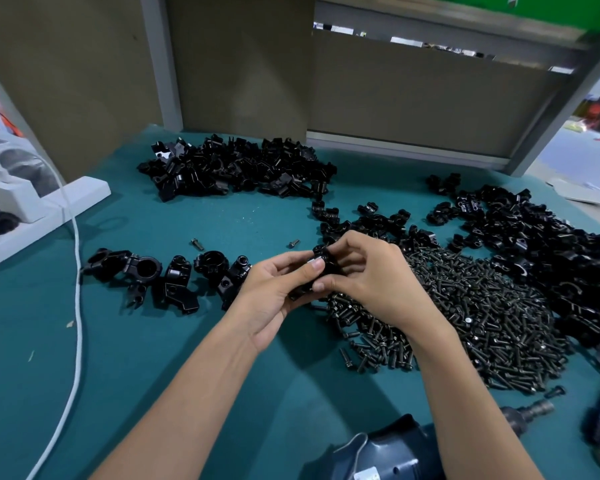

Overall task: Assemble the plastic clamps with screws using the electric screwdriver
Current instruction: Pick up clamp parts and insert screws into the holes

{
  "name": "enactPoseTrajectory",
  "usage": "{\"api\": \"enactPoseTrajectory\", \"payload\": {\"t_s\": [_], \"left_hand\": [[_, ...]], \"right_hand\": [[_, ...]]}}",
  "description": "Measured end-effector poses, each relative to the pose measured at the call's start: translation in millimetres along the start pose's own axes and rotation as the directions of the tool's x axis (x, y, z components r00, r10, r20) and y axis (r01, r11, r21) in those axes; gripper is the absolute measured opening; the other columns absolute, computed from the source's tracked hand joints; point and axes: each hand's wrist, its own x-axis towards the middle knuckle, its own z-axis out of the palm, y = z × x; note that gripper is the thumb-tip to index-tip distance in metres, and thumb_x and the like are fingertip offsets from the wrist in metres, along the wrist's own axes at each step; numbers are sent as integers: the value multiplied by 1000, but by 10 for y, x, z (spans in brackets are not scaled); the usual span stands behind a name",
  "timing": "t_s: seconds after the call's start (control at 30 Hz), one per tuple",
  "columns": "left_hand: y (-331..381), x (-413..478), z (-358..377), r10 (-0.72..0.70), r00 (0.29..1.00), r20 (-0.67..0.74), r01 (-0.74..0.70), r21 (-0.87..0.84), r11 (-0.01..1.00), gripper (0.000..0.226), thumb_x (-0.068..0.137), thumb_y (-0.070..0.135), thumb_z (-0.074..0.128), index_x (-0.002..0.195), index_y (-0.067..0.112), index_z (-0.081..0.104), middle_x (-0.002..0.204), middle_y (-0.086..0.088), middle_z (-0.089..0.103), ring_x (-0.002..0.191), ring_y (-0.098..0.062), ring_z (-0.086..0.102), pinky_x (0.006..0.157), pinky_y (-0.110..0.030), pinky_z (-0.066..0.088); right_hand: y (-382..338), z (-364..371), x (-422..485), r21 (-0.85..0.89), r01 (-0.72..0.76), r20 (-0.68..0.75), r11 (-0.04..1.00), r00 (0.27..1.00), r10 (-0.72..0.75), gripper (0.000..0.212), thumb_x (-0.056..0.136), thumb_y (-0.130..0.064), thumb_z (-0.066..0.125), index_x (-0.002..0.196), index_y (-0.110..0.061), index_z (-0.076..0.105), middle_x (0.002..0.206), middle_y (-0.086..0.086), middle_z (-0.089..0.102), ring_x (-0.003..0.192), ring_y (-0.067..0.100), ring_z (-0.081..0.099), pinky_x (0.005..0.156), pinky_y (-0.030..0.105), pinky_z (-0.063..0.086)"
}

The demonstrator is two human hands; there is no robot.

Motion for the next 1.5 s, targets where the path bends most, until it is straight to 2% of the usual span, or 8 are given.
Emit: {"api": "enactPoseTrajectory", "payload": {"t_s": [0.17,0.3,0.5,0.67,0.93,1.27,1.4,1.5], "left_hand": [[3,-3,1,-4,1000,4,4,7,1000,50,71,14,74,115,-8,65,101,-20,71,83,-19,71,82,-35,61],[18,1,14,18,1000,-7,-19,-54,998,46,73,15,71,113,-8,65,110,-21,70,100,-26,68,76,-34,61],[5,40,-23,3,999,-38,-11,-225,974,37,78,15,66,107,-7,61,110,-22,72,106,-34,69,73,-31,61],[-43,40,-11,-7,1000,-27,1,-201,980,33,77,16,67,103,-4,61,109,-24,71,105,-36,69,74,-32,61],[-55,50,-24,-6,999,-40,1,-139,990,40,75,17,68,107,-6,61,110,-24,71,104,-36,68,72,-31,60],[-58,42,-22,-21,1000,-24,18,-127,992,37,74,17,70,103,-4,62,109,-22,72,102,-32,71,73,-31,60],[-50,37,-15,-24,1000,-17,22,-129,991,38,74,17,70,104,-4,62,109,-22,72,106,-34,69,75,-33,61],[-47,32,-4,-29,999,-17,27,-130,991,37,74,17,71,103,-4,63,110,-23,71,108,-34,68,75,-33,61]], "right_hand": [[-54,17,-31,23,-30,-15,999,999,30,36,62,-38,87,86,-32,61,77,-17,66,76,-10,65,67,5,49],[-66,-149,-23,-32,-101,-2,994,995,101,44,77,-62,48,97,-27,66,90,-11,71,81,4,69,71,21,58],[707,-936,114,-308,-475,-471,825,829,302,23,94,-2,53,101,-14,72,99,6,72,68,16,63,54,22,48],[1101,-1027,266,-533,-544,-314,648,838,446,18,87,-4,66,98,-13,76,102,15,72,91,32,65,84,38,55],[1139,-1035,407,-747,-368,-91,554,882,463,14,85,-5,69,95,-15,71,92,8,67,79,21,59,74,30,52],[952,-1082,526,-902,-242,69,357,737,673,43,101,-40,46,134,-11,51,140,11,52,127,29,48,104,36,40],[949,-1091,469,-877,-237,141,418,704,696,60,104,-49,26,151,-12,31,160,9,25,147,27,21,118,39,19],[976,-1146,321,-830,-266,186,489,696,694,87,87,-74,20,149,-16,32,157,11,30,144,30,30,117,43,23]]}}
